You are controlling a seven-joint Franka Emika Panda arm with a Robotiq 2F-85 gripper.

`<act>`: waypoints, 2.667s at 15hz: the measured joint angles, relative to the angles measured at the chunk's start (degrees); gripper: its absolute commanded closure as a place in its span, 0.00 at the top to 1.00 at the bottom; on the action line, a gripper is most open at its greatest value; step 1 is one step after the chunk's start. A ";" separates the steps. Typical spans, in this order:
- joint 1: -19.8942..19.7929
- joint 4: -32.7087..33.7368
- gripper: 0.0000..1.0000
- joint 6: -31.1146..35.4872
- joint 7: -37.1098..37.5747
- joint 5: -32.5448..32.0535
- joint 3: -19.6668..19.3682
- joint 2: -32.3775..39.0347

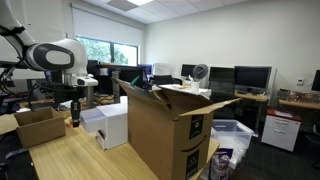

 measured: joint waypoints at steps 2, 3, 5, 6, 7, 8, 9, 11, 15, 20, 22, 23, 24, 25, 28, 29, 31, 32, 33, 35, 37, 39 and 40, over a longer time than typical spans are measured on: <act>0.00 0.00 0.35 -0.56 -0.02 0.00 0.00 0.00; 0.00 0.00 0.40 -0.65 -0.03 0.00 0.00 0.00; 0.00 0.00 0.44 -0.70 -0.04 0.00 0.00 -0.01; 0.00 0.00 0.44 -0.71 -0.05 0.00 0.00 -0.01; 0.00 0.00 0.44 -0.71 -0.05 0.01 0.00 -0.01; 0.00 0.00 0.44 -0.72 -0.05 0.01 0.00 -0.01; 0.00 0.00 0.44 -0.72 -0.05 0.01 0.00 -0.01; 0.00 0.00 0.69 -0.73 -0.05 0.01 0.00 -0.01; 0.00 0.07 0.88 -0.71 -0.04 -0.04 0.30 -0.01; 0.00 1.24 1.00 -2.33 -0.04 -0.28 0.88 -0.31; 0.03 2.84 1.00 -4.46 -0.05 -0.28 1.23 -0.98; 0.03 3.79 1.00 -5.52 -0.05 -0.49 1.51 -1.43; 0.03 4.80 1.00 -6.50 -0.04 -0.81 1.85 -1.89; 0.03 5.82 1.00 -7.26 0.00 -1.11 2.27 -2.29; 0.12 8.96 1.00 -9.02 0.01 -1.43 3.85 -2.91; 0.20 9.89 1.00 -9.05 0.01 -1.43 4.49 -2.90; 0.79 11.28 1.00 -9.05 0.21 -1.42 5.92 -2.84; 1.20 11.65 1.00 -9.04 0.36 -1.38 6.59 -2.74; 1.71 11.94 1.00 -9.02 0.49 -1.34 7.19 -2.58; 2.74 12.36 1.00 -9.00 0.65 -1.16 8.33 -2.15; 3.91 12.72 1.00 -8.92 0.66 -0.81 9.19 -1.34; 4.81 13.10 1.00 -8.65 0.66 -0.34 9.65 -0.35; 5.25 13.35 1.00 -8.43 0.66 -0.12 9.79 0.32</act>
